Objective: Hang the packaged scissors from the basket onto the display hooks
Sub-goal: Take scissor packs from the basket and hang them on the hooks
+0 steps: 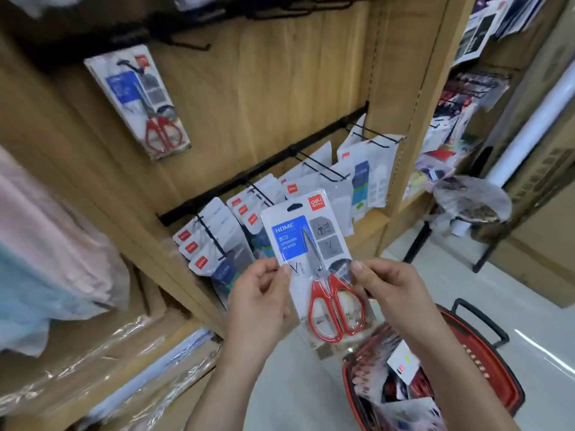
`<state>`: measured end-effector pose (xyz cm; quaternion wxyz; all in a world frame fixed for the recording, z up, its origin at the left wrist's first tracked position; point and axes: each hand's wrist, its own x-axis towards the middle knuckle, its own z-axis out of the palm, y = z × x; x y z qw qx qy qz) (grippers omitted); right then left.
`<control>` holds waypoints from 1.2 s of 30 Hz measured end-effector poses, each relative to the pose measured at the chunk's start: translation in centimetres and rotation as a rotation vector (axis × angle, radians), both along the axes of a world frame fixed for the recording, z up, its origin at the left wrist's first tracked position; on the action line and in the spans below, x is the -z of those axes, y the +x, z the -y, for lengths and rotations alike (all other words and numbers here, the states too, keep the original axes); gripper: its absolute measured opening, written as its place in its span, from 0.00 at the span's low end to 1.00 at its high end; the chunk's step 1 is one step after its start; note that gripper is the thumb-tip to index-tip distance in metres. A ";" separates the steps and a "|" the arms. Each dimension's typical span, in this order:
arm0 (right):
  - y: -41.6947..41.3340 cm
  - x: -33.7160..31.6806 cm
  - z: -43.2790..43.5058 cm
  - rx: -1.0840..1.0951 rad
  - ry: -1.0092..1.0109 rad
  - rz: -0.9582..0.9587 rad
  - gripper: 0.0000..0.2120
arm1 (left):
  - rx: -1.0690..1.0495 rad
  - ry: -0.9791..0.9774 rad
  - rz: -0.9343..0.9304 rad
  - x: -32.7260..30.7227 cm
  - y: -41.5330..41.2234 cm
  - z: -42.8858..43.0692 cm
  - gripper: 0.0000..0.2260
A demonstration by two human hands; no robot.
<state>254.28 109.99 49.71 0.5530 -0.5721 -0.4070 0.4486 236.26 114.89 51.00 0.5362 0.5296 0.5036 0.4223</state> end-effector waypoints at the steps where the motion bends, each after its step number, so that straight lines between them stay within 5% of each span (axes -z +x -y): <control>1: -0.8 -0.9 -1.0 -0.013 0.024 -0.015 0.09 | -0.021 0.012 0.003 -0.8 -0.9 -0.7 0.06; 9: -4.9 -6.1 -9.0 -0.219 0.052 -0.119 0.08 | -0.228 0.095 0.032 -5.5 -4.8 -6.5 0.07; 16: -7.0 -7.9 -15.7 -0.245 0.241 -0.044 0.07 | -0.463 0.364 0.027 -8.9 -5.1 -10.1 0.08; 21: -7.5 -9.4 -19.9 -0.314 0.233 -0.036 0.11 | -0.540 0.377 -0.019 -10.5 -5.3 -13.0 0.07; 26: -8.0 -10.4 -23.1 -0.409 0.140 -0.057 0.16 | -0.605 0.313 -0.014 -11.2 -5.6 -16.0 0.06; 32: -7.4 -8.4 -23.7 -0.555 -0.157 -0.017 0.34 | -0.582 0.315 -0.091 -11.6 -5.7 -16.7 0.02; 36: -7.1 -8.7 -23.7 -0.591 -0.173 -0.119 0.23 | -0.502 0.380 -0.175 -12.8 -5.9 -16.7 0.13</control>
